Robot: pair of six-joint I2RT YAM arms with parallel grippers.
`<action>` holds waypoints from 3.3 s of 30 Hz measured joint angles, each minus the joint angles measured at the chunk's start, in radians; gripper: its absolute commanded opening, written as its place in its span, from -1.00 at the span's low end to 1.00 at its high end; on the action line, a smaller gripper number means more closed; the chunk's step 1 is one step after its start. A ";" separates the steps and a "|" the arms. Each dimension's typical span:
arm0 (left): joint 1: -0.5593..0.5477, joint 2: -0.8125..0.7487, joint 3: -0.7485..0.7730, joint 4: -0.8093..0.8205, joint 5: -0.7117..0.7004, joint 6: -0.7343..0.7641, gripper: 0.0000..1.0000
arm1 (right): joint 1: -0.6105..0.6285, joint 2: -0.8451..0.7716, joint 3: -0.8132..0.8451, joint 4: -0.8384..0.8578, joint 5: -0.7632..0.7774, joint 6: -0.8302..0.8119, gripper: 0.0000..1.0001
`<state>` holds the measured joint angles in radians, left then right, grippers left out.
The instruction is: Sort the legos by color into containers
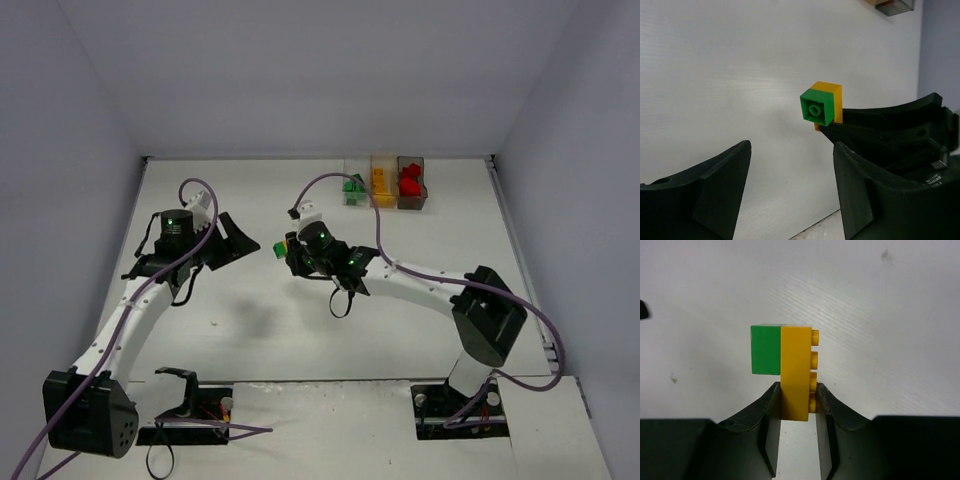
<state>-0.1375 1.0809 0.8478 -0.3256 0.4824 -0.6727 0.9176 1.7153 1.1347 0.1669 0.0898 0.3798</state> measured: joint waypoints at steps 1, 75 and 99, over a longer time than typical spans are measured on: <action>-0.001 0.012 0.000 0.032 0.026 -0.017 0.14 | -0.002 -0.028 -0.006 0.015 0.001 -0.007 -1.00; -0.118 0.184 0.000 0.433 0.220 -0.044 -1.00 | -0.090 -0.190 -0.145 0.203 -0.188 -0.018 -1.00; -0.115 0.073 -0.014 0.285 0.180 0.009 -1.00 | -0.609 0.093 0.253 0.000 0.040 -0.182 -0.87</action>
<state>-0.2523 1.1538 0.8333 -0.0406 0.6624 -0.6640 0.3084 1.8080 1.3876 0.1673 0.1299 0.1982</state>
